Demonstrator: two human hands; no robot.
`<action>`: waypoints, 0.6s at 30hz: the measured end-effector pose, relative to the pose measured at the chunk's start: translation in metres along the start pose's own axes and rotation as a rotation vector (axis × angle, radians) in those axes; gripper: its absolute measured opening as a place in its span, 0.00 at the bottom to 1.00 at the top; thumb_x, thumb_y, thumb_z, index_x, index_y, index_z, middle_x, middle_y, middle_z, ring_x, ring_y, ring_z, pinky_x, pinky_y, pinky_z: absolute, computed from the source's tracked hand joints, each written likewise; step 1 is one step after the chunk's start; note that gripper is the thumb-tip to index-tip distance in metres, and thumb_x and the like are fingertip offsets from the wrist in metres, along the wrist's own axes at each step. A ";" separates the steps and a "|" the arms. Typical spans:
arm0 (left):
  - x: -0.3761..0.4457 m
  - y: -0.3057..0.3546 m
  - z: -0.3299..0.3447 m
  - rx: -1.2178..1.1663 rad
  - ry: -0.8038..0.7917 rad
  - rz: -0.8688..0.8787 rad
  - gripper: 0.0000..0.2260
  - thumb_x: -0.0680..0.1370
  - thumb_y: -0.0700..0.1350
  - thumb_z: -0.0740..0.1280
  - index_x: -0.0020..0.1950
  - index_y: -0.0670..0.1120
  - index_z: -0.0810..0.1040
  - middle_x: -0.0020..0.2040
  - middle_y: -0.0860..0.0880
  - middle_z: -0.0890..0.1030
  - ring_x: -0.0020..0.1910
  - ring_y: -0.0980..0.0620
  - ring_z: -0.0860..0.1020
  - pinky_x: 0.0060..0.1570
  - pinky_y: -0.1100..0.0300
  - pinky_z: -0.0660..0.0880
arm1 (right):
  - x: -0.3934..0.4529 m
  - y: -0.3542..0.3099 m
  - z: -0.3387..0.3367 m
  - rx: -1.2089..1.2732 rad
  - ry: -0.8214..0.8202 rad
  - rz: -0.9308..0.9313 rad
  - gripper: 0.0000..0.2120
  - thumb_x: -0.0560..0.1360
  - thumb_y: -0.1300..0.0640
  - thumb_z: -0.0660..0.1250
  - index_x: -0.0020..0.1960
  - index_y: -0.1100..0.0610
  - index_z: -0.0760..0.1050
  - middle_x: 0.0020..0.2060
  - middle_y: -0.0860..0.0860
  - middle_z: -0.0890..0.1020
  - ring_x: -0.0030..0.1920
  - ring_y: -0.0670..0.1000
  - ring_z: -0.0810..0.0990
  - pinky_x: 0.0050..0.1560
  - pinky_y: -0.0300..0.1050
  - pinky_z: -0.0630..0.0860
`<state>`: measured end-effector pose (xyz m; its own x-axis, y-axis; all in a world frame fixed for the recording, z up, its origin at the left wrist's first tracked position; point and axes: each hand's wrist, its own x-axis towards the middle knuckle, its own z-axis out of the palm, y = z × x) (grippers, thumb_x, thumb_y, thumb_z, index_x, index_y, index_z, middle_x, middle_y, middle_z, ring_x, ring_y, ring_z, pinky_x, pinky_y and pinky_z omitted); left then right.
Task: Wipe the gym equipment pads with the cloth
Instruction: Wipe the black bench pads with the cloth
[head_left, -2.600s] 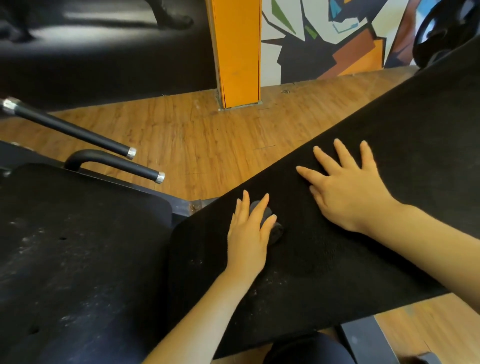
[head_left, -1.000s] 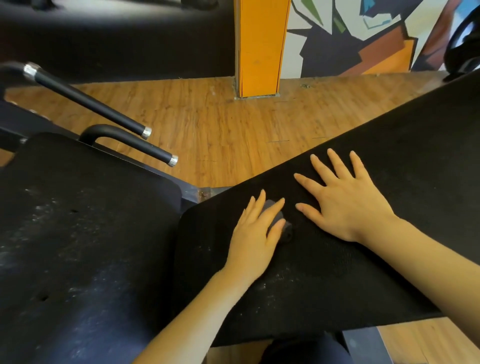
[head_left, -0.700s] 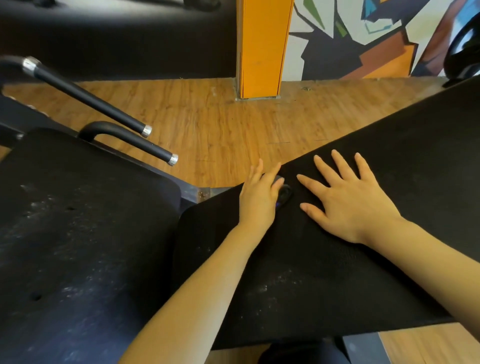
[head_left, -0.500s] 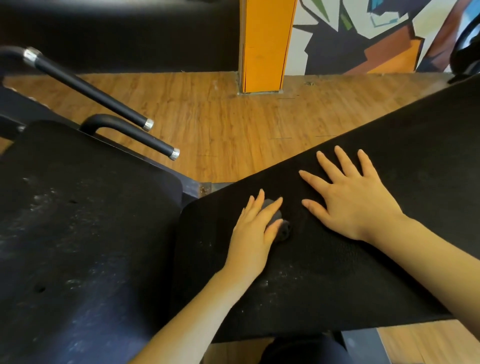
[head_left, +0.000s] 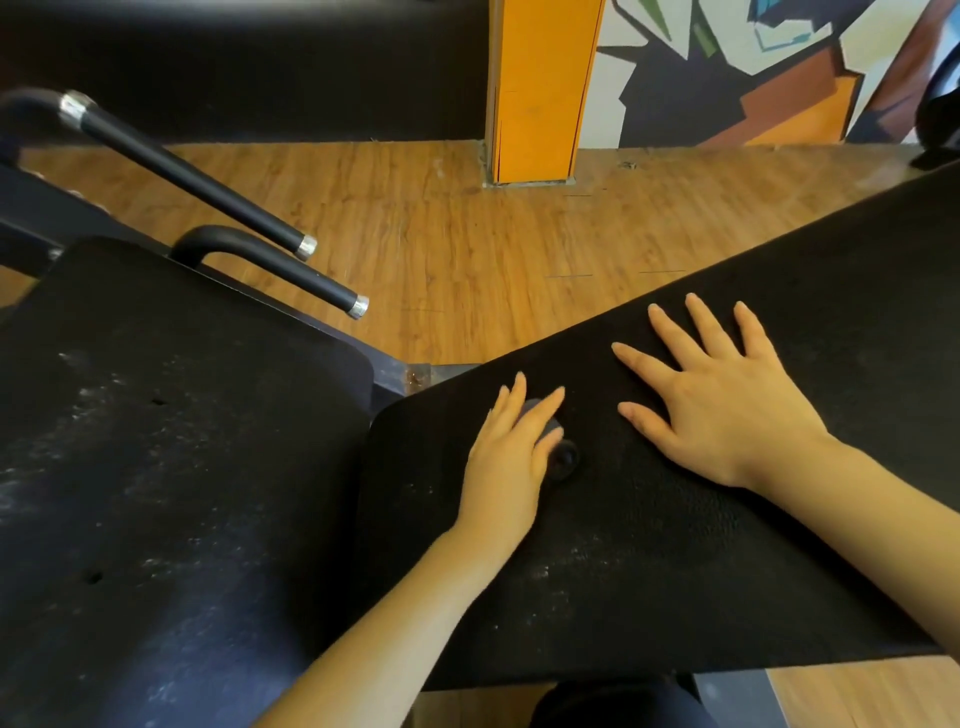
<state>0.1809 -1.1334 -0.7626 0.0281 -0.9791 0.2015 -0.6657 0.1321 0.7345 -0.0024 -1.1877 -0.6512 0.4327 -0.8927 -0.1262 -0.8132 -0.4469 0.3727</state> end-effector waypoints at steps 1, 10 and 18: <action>0.020 0.000 0.002 0.010 0.013 -0.008 0.22 0.82 0.45 0.58 0.75 0.58 0.60 0.79 0.51 0.52 0.77 0.55 0.47 0.75 0.54 0.52 | 0.000 0.000 0.001 -0.003 -0.001 -0.001 0.35 0.72 0.33 0.31 0.77 0.42 0.42 0.78 0.55 0.47 0.77 0.61 0.42 0.74 0.64 0.41; 0.012 0.006 -0.001 -0.095 -0.016 -0.062 0.22 0.82 0.48 0.59 0.76 0.57 0.61 0.79 0.50 0.52 0.76 0.57 0.45 0.74 0.53 0.50 | 0.000 -0.001 0.002 -0.003 0.002 0.006 0.35 0.72 0.33 0.32 0.77 0.41 0.43 0.78 0.55 0.47 0.77 0.60 0.41 0.73 0.63 0.40; 0.057 0.015 0.002 -0.070 0.022 -0.092 0.21 0.82 0.48 0.59 0.76 0.56 0.62 0.80 0.47 0.52 0.78 0.51 0.48 0.76 0.46 0.54 | 0.001 -0.001 0.000 0.002 0.013 0.012 0.35 0.72 0.33 0.32 0.77 0.42 0.44 0.78 0.55 0.48 0.77 0.60 0.42 0.73 0.63 0.41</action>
<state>0.1706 -1.1873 -0.7413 0.1036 -0.9840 0.1449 -0.6059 0.0531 0.7937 -0.0013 -1.1886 -0.6519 0.4283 -0.8970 -0.1095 -0.8191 -0.4366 0.3722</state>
